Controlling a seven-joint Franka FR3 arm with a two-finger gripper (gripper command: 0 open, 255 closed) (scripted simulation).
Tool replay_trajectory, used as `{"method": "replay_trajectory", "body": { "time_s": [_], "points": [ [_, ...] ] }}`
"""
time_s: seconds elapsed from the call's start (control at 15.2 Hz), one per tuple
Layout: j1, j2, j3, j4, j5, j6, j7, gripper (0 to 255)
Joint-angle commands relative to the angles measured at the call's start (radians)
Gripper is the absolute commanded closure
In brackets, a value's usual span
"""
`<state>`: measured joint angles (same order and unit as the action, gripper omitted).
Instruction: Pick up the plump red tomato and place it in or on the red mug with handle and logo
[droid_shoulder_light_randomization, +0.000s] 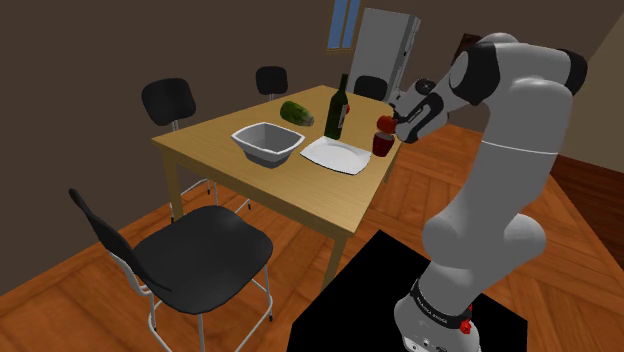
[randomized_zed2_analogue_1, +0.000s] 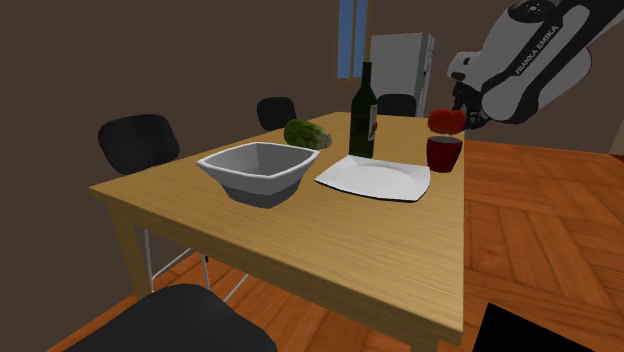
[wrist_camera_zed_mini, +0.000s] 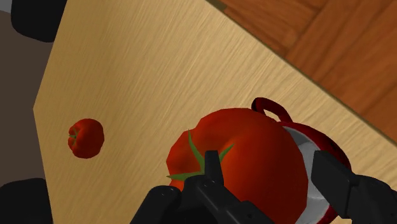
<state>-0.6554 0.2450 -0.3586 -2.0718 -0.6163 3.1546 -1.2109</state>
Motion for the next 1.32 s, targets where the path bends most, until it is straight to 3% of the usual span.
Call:
{"method": "replay_trajectory", "body": {
  "time_s": [0.0, 0.53, 0.59, 0.92, 1.19, 1.25],
  "points": [
    [0.028, 0.022, -0.038, -0.002, -0.026, 0.027, 0.035, 255],
    [0.047, 0.036, -0.061, -0.004, -0.036, 0.042, 0.05, 255],
    [0.046, 0.037, -0.06, -0.002, -0.035, 0.042, 0.05, 0],
    [0.047, 0.036, -0.061, -0.004, -0.036, 0.042, 0.05, 0],
    [0.156, -0.12, -0.158, -0.109, -0.135, -0.014, 0.111, 0],
    [0.151, -0.12, -0.154, -0.108, -0.138, -0.015, 0.113, 0]
  ]
}}
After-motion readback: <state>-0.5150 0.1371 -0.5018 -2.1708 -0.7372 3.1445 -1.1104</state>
